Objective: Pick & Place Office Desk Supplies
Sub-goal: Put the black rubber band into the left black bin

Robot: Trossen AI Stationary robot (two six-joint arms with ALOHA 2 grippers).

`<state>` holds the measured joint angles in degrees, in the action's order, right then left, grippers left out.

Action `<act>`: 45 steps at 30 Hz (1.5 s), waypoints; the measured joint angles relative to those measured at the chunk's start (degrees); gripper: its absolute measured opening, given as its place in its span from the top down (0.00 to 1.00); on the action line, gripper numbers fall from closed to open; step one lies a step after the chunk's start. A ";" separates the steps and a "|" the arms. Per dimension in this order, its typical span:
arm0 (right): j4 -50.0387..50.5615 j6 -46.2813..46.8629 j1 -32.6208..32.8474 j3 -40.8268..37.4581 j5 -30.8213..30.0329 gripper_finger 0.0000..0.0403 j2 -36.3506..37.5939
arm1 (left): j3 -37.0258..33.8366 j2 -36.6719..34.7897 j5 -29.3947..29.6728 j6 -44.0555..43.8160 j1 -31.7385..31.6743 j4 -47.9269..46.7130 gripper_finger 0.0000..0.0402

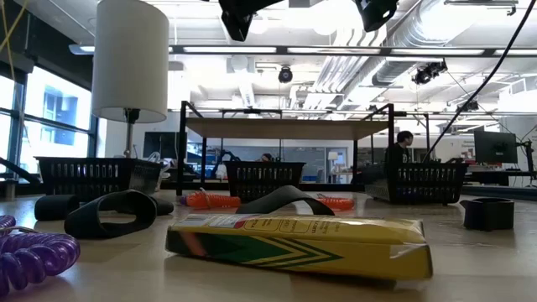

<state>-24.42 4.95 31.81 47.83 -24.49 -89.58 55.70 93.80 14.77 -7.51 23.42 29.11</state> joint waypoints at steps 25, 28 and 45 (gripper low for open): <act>3.98 7.40 -2.60 0.00 -0.44 0.68 0.00 | -0.02 0.00 0.11 -1.43 0.47 -1.29 0.99; 3.98 7.30 -2.25 0.00 -0.52 0.57 0.00 | -0.02 -0.02 0.40 -1.51 0.92 -2.62 0.99; 5.37 5.96 0.77 0.00 -0.88 0.46 0.00 | 0.09 -14.72 9.92 -29.24 0.97 -45.90 1.00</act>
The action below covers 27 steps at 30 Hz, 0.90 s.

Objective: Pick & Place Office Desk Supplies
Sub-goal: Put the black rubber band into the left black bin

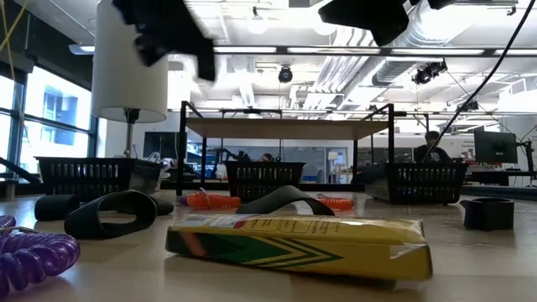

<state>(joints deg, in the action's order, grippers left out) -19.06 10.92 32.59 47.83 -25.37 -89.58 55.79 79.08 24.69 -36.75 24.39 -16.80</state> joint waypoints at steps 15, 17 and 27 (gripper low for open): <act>3.88 3.02 -0.01 0.02 -0.01 0.46 0.00 | -1.66 -7.12 7.94 -26.12 -7.27 -42.67 0.99; 3.91 3.41 -0.01 0.02 0.01 0.46 0.00 | -3.12 -7.14 5.95 -25.75 -10.05 -43.15 0.99; 4.74 4.52 0.04 0.02 0.00 0.46 0.00 | -6.62 -7.12 2.07 -24.76 -17.19 -42.91 0.99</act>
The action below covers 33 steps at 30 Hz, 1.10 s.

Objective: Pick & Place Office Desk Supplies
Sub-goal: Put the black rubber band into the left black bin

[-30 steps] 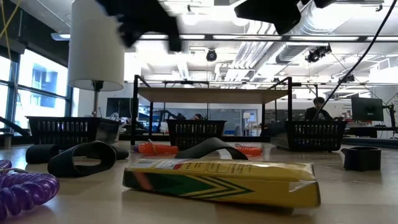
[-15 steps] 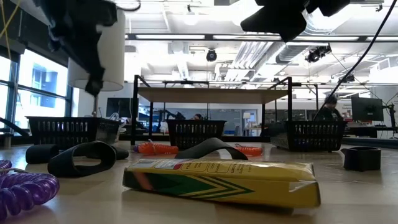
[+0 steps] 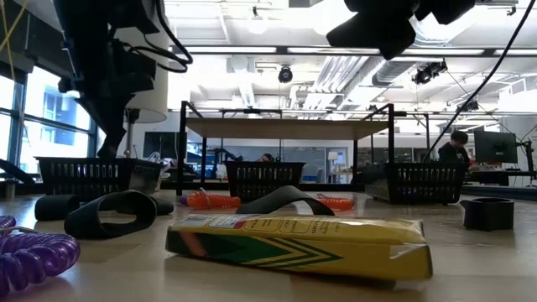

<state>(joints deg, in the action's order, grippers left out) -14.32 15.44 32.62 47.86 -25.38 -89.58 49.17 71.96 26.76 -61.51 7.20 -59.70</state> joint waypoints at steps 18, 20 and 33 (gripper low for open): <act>0.47 1.25 -0.85 0.00 0.00 0.46 0.00 | 0.00 0.00 -1.97 3.33 0.46 -0.09 0.99; 0.47 1.25 -0.85 0.00 0.03 0.46 0.00 | 0.00 0.00 -1.97 4.65 0.48 -0.09 0.98; 0.47 1.51 -0.85 0.00 1.43 0.46 0.00 | -0.28 0.00 -1.69 1.65 0.46 -0.05 0.62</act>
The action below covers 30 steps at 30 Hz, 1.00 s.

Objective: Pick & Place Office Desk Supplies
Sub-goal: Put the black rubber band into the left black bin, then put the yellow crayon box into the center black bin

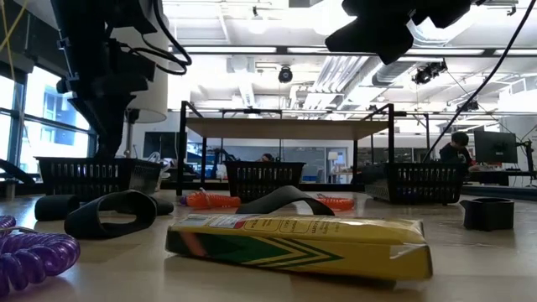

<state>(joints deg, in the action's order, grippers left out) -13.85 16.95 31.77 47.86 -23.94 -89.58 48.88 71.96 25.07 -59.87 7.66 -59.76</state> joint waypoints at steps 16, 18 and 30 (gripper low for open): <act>1.07 5.22 -0.05 -0.01 8.18 0.46 0.05 | 0.53 -0.86 5.25 -0.19 6.00 0.74 0.56; 2.93 7.88 -0.04 -0.02 14.88 0.46 1.04 | 0.61 -1.77 7.59 -0.02 8.98 2.48 0.56; 7.60 49.40 2.15 -0.02 45.11 0.46 3.08 | 0.63 -1.84 9.67 9.24 21.66 17.34 0.56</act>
<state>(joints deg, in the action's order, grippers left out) -6.25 66.35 33.92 47.83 21.17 -86.50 49.52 70.12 34.74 -50.62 29.32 -42.42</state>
